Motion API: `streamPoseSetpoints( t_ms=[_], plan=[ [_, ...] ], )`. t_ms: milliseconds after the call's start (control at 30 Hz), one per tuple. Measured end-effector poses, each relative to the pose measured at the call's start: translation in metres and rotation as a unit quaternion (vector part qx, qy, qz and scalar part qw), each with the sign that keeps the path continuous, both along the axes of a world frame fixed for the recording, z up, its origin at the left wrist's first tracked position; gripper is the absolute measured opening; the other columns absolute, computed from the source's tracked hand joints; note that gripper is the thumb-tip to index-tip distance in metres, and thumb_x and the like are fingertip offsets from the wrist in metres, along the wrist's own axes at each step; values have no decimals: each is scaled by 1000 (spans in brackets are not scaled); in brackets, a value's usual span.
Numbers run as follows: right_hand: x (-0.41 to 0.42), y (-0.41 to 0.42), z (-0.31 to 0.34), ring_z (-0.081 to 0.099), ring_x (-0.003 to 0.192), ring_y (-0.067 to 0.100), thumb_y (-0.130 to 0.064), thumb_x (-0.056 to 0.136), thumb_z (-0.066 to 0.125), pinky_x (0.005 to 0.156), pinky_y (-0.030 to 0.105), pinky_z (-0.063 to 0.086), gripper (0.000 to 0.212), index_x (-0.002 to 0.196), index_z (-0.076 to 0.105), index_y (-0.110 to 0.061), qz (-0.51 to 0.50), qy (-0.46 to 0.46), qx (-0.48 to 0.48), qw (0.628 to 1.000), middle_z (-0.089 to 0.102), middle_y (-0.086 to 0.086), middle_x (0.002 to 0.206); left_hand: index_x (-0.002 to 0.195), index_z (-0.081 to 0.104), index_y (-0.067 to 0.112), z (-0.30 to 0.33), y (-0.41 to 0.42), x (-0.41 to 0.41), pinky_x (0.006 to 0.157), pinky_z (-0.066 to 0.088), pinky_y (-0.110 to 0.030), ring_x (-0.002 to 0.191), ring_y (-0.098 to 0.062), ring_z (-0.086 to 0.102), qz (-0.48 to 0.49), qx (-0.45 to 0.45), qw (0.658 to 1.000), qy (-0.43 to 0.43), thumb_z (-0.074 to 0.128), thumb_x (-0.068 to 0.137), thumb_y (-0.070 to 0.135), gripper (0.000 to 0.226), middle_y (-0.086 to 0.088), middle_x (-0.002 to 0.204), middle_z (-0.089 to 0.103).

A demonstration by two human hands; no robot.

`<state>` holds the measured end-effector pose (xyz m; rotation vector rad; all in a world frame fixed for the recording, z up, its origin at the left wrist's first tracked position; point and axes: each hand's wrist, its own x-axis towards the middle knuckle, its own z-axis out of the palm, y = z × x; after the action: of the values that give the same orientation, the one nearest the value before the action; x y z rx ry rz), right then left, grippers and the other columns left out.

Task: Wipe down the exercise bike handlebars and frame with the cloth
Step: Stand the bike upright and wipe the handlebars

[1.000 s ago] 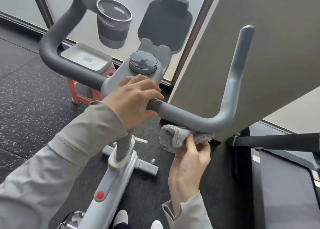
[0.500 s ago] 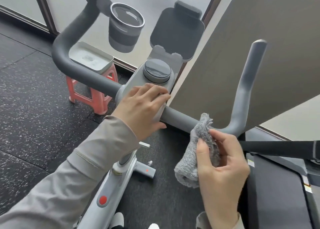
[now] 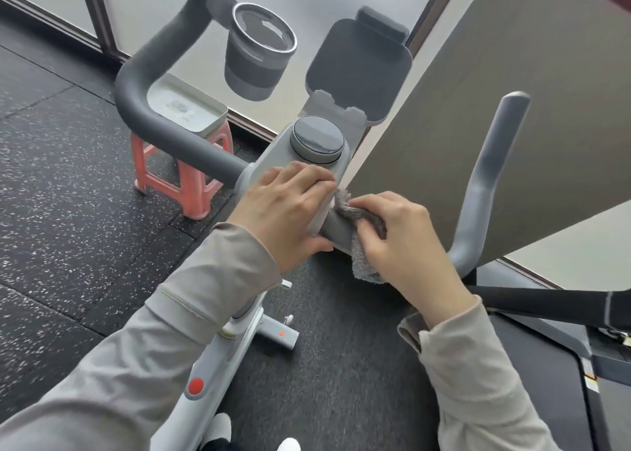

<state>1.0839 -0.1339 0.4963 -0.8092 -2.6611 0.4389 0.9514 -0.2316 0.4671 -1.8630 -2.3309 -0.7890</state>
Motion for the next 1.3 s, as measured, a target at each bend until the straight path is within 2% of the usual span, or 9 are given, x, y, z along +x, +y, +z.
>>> streamPoseSetpoints(
  t_ms=[100,333,533,767,833,900,1000,1100,1300],
  plan=[
    [21,-2,1,63,93,28,0,84,59,83,43,50,23,102,70,-8,-9,3,36,999,68,9,98,126,51,13,-2,0,-3,101,21,-31,126,-21,42,-8,-16,1000,2,78,61,43,77,2,133,50],
    [15,-30,-30,62,93,25,4,84,58,89,30,47,23,102,69,-2,-33,184,88,978,64,13,99,128,48,14,-1,0,-8,103,19,-30,128,-20,36,-38,-42,998,-4,80,61,38,78,1,137,45],
    [6,-61,-75,62,94,32,9,83,55,89,36,50,26,105,69,2,-48,244,135,959,62,21,102,129,48,17,-2,2,-13,104,25,-34,126,-22,38,-48,-40,998,-9,78,63,33,74,0,135,47],
    [25,-97,-102,58,105,8,3,84,58,93,15,42,26,105,66,-9,-161,409,-23,898,61,7,105,127,52,22,-4,1,-17,103,21,-34,127,-22,36,-71,-46,996,-12,79,63,29,70,-1,135,46],
    [31,-106,-109,60,106,12,-6,87,58,92,22,45,26,106,62,-23,-219,424,-133,869,63,2,109,126,52,22,-4,0,-17,102,19,-33,128,-22,34,-72,-52,996,-5,79,63,31,69,0,136,44],
    [31,-110,-112,63,106,14,-8,90,59,94,30,49,27,106,60,-29,-273,429,-281,814,66,4,112,125,53,22,-4,0,-17,101,17,-32,128,-23,34,-73,-50,996,0,79,63,31,68,0,137,44],
    [17,-97,-109,61,113,17,-3,92,55,102,38,46,27,113,60,-20,-291,460,-452,707,64,11,121,123,55,21,-5,0,-18,99,17,-31,127,-24,36,-75,-41,996,-3,78,64,30,64,-1,136,45],
    [-3,-81,-100,56,120,31,0,91,54,108,48,40,31,122,55,-4,-268,492,-521,643,60,18,126,120,58,20,-5,0,-19,98,21,-31,125,-25,40,-81,-27,996,-17,78,63,26,61,-3,134,49],
    [-28,-80,-85,58,111,33,7,89,52,102,47,43,30,117,55,-1,-209,543,-603,545,57,25,125,117,61,15,-3,-3,-21,102,39,-47,120,-30,48,-105,-12,994,-39,76,65,14,54,-8,131,53]
  ],
)
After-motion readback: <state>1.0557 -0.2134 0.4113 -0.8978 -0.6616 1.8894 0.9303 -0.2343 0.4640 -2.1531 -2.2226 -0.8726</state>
